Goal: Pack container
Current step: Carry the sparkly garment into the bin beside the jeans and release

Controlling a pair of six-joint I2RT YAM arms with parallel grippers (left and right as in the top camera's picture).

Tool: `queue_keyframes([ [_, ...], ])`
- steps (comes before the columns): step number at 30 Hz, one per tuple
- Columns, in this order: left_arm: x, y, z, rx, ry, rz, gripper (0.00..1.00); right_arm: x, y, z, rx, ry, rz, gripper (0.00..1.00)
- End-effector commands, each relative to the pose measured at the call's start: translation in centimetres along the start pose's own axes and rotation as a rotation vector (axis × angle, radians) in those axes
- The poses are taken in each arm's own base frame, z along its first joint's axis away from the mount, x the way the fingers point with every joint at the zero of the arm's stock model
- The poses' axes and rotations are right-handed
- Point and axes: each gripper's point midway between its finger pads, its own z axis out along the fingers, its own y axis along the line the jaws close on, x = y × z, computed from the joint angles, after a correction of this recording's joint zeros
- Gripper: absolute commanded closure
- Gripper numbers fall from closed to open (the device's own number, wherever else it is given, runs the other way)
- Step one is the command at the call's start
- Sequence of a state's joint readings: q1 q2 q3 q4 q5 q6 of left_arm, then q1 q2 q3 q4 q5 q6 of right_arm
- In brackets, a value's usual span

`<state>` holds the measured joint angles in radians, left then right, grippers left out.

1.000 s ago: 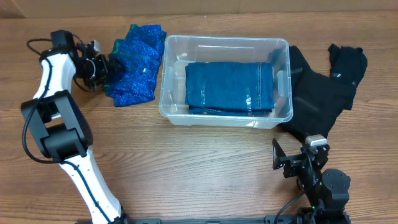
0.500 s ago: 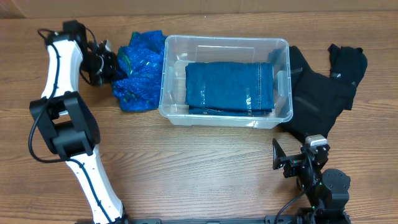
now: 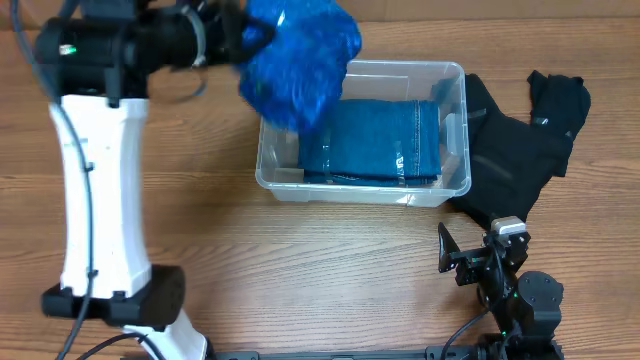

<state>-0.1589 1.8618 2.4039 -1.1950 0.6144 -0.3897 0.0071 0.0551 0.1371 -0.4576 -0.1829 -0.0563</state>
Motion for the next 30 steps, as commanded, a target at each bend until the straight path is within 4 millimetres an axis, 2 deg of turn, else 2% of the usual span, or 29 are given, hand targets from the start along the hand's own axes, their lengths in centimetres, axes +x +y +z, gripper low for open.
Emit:
queue_keyframes([
  [1, 3.1, -5.5, 7.2, -0.041, 0.02, -0.115, 0.96, 0.1, -0.1, 0.0, 0.005, -0.003, -0.004, 0.0],
  [6, 6.2, -8.3, 14.0, -0.003, 0.083, -0.148, 0.96, 0.1, -0.1, 0.0, 0.005, -0.003, -0.004, 0.0],
  [11, 9.0, -8.4, 18.5, -0.008, 0.15, -0.181, 0.96, 0.1, -0.1, 0.0, 0.005, -0.003, -0.004, 0.0],
  [14, 9.6, -8.2, 19.7, -0.012, 0.162, -0.182, 0.96, 0.1, -0.1, 0.0, 0.005, -0.002, -0.003, 0.0],
  [19, 9.5, -8.2, 21.3, 0.01, 0.151, -0.164, 0.96, 0.1, -0.1, 0.0, 0.005, -0.003, -0.004, 0.0],
  [24, 8.8, -9.6, 21.6, 0.063, 0.118, -0.126, 0.96, 0.1, -0.1, 0.0, 0.005, -0.002, -0.003, 0.0],
  [27, 9.9, -9.7, 21.7, 0.046, 0.145, -0.124, 0.96, 0.1, -0.1, 0.0, 0.005, -0.002, -0.003, 0.0],
  [30, 11.5, -8.5, 21.8, -0.028, 0.186, -0.134, 0.96, 0.1, -0.1, 0.0, 0.005, -0.003, -0.004, 0.0],
])
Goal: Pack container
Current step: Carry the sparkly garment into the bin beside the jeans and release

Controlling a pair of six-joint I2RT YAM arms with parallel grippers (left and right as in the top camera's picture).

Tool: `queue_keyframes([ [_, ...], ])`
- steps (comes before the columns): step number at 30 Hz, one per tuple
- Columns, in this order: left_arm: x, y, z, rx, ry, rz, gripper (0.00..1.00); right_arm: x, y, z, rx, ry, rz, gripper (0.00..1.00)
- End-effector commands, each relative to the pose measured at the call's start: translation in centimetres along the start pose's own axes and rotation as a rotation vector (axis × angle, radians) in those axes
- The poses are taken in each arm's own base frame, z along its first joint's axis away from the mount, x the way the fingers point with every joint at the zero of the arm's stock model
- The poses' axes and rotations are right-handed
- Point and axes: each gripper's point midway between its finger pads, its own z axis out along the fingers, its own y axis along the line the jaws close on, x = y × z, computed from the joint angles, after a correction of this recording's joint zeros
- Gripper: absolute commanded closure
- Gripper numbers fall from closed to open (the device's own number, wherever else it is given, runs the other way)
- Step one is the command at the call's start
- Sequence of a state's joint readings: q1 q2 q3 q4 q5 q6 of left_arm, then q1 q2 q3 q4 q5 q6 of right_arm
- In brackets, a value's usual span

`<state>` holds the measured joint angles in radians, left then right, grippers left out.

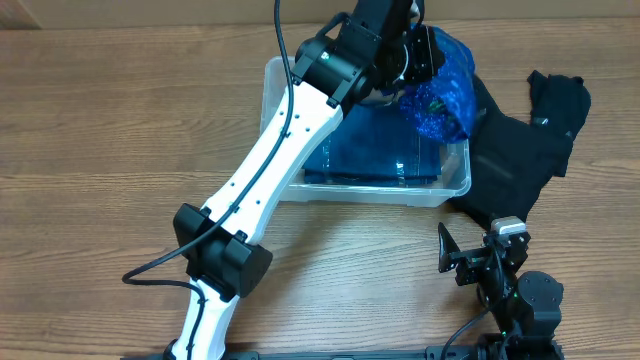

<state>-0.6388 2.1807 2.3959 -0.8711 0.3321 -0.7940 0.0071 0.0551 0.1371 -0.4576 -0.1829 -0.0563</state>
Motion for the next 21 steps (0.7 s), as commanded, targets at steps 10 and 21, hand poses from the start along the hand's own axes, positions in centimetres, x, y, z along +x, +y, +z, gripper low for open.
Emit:
queue_keyframes([
  [10, 4.5, 3.1, 0.3, -0.185, 0.128, 0.069, 0.44, 0.1, -0.1, 0.0, 0.005, -0.002, -0.003, 0.0],
  [21, 4.8, 7.7, -1.6, -0.311, 0.213, 0.148, 0.64, 0.1, -0.1, 0.0, 0.005, -0.003, -0.004, 0.0],
])
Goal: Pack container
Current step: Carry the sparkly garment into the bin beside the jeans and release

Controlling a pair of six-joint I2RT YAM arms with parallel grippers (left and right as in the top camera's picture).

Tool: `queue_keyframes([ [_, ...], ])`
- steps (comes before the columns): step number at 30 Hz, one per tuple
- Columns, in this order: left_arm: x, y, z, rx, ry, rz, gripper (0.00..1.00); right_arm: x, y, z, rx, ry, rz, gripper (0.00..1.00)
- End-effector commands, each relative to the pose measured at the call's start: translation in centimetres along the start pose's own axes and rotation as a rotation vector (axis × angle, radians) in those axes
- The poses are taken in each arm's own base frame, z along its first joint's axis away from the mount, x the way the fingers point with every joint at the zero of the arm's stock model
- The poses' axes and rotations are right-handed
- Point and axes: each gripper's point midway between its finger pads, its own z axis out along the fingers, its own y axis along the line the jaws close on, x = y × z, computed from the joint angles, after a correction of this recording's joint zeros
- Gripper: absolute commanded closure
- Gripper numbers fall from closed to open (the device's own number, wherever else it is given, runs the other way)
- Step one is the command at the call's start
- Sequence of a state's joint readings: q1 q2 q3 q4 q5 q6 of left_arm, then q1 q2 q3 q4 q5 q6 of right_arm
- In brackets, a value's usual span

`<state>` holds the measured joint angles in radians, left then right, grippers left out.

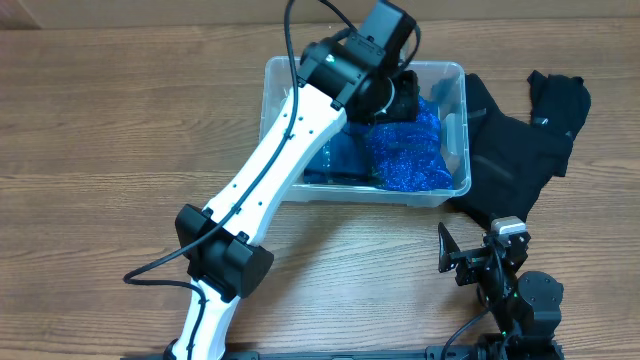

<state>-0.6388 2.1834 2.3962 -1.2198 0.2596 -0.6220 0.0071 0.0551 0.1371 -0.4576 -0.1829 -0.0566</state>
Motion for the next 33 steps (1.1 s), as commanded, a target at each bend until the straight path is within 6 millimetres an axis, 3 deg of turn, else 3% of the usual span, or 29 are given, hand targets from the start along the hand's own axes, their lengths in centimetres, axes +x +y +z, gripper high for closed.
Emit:
queue_keyframes([
  [1, 0.1, 2.0, 0.1, -0.091, 0.009, 0.088, 0.64, 0.1, -0.1, 0.0, 0.005, -0.003, -0.003, 0.0],
  [4, 1.5, 3.4, 0.9, -0.173, 0.055, 0.116, 0.62, 0.1, -0.1, 0.0, 0.005, -0.002, -0.003, 0.0],
  [6, 2.4, 4.6, 2.5, -0.239, 0.097, 0.162, 0.62, 0.1, -0.1, 0.0, 0.005, -0.003, -0.003, 0.0],
  [11, 4.0, 6.7, 9.8, -0.274, 0.209, 0.252, 0.62, 0.1, -0.1, 0.0, 0.005, -0.003, -0.003, 0.0],
  [12, 4.7, 7.1, 12.1, -0.25, 0.252, 0.248, 0.62, 0.1, -0.1, 0.0, 0.005, -0.002, -0.003, 0.0],
  [15, 7.0, 8.4, 16.4, -0.183, 0.366, 0.199, 0.62, 0.1, -0.1, 0.0, 0.005, -0.002, -0.003, 0.0],
  [17, 7.9, 9.7, 17.8, -0.188, 0.414, 0.164, 0.67, 0.1, -0.1, 0.0, 0.005, -0.003, -0.003, 0.0],
  [19, 6.9, 10.4, 17.4, -0.198, 0.394, 0.105, 0.71, 0.1, -0.1, 0.0, 0.005, -0.002, -0.003, 0.0],
  [21, 5.0, 9.5, 15.7, -0.175, 0.335, 0.09, 0.68, 0.1, -0.1, 0.0, 0.005, -0.002, -0.003, 0.0],
  [23, 2.4, 7.7, 12.2, -0.136, 0.251, 0.101, 0.62, 0.1, -0.1, 0.0, 0.005, -0.003, -0.003, 0.0],
  [26, -1.4, 4.4, 3.5, -0.066, 0.089, 0.131, 0.5, 0.1, -0.1, 0.0, 0.005, -0.002, -0.003, 0.0],
  [28, -2.7, 3.2, -2.2, -0.041, -0.007, 0.16, 0.43, 0.1, -0.1, 0.0, 0.005, -0.003, -0.003, 0.0],
  [33, -3.2, 5.3, -15.4, -0.163, -0.224, 0.18, 0.32, 0.1, -0.1, 0.0, 0.005, -0.003, -0.003, 0.0],
])
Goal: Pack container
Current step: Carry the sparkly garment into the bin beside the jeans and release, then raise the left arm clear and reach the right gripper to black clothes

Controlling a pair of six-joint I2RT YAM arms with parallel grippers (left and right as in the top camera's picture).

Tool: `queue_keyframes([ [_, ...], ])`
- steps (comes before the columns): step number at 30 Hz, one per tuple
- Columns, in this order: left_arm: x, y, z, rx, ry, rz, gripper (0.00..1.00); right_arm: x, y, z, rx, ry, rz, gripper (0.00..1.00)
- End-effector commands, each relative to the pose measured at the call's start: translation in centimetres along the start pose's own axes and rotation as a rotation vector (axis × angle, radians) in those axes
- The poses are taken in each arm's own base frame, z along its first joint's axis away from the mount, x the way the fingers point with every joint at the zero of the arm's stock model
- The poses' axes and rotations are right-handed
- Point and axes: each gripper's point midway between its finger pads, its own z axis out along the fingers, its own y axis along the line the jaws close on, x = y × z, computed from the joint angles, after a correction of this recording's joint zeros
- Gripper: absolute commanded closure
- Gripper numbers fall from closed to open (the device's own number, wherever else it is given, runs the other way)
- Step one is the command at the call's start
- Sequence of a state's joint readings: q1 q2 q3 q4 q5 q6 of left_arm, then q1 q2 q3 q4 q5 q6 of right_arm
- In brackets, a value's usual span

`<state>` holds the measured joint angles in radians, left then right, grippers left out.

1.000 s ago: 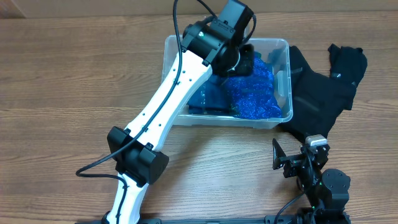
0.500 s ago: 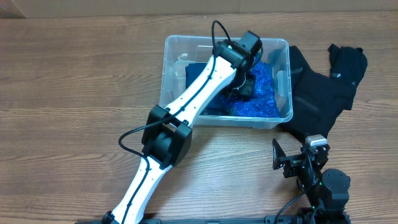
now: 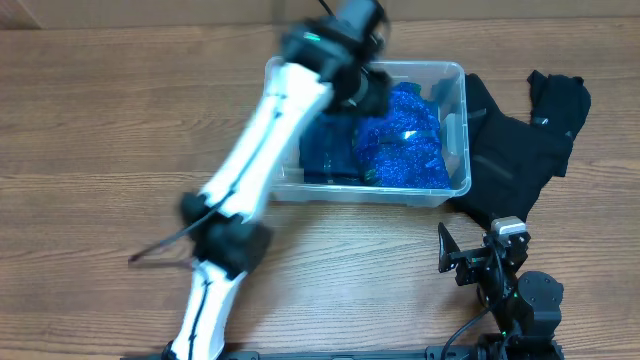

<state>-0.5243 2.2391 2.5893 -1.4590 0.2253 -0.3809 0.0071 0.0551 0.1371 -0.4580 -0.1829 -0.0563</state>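
Note:
A clear plastic container [image 3: 456, 78] stands at the back middle of the table. Folded denim jeans [image 3: 322, 150] lie in its left part. A bright blue sparkly cloth [image 3: 408, 140] lies crumpled in its right part, free of any grip. My left gripper [image 3: 372, 92] hovers over the container's back left area, blurred by motion, so its jaws cannot be made out. My right gripper [image 3: 443, 252] rests near the front right edge with its fingers apart and nothing between them.
A black garment [image 3: 520, 130] lies spread on the table just right of the container, touching its right wall. The white left arm [image 3: 255, 150] stretches diagonally from the front left base up to the container.
The left gripper was low in the container on the blue cloth; now it is higher and further back left, off the cloth. The cloth stays in the container's right part.
The left gripper first held the blue cloth high over the container's back left corner. Then it carried the cloth over the container's right end, and after that pressed it down inside beside the jeans. Now the cloth lies there alone. The right arm has not moved.

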Motion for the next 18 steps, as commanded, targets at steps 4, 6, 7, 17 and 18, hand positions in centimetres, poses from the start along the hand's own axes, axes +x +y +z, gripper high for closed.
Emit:
queue_keyframes([
  [4, 1.9, 6.4, -20.3, -0.214, -0.342, -0.027, 0.26, -0.3, 0.4, 0.0, -0.023, -0.019, 0.004, 0.0],
  [6, 3.2, 8.3, -23.4, -0.262, -0.383, -0.047, 0.0, -0.5, 2.1, -0.1, -0.122, -0.025, 0.003, 0.0],
  [7, 3.7, 8.5, -24.9, -0.254, -0.406, -0.016, 0.0, -0.5, 4.1, -0.5, -0.239, -0.02, 0.041, 0.0],
  [17, 6.5, 9.3, -31.1, -0.33, -0.541, 0.072, 0.0, -6.9, 6.8, -3.5, -0.407, -0.113, 0.333, 0.0],
  [18, 6.8, 9.2, -31.3, -0.334, -0.543, 0.087, 0.0, -8.3, 6.1, -4.0, -0.359, -0.14, 0.334, 0.0],
])
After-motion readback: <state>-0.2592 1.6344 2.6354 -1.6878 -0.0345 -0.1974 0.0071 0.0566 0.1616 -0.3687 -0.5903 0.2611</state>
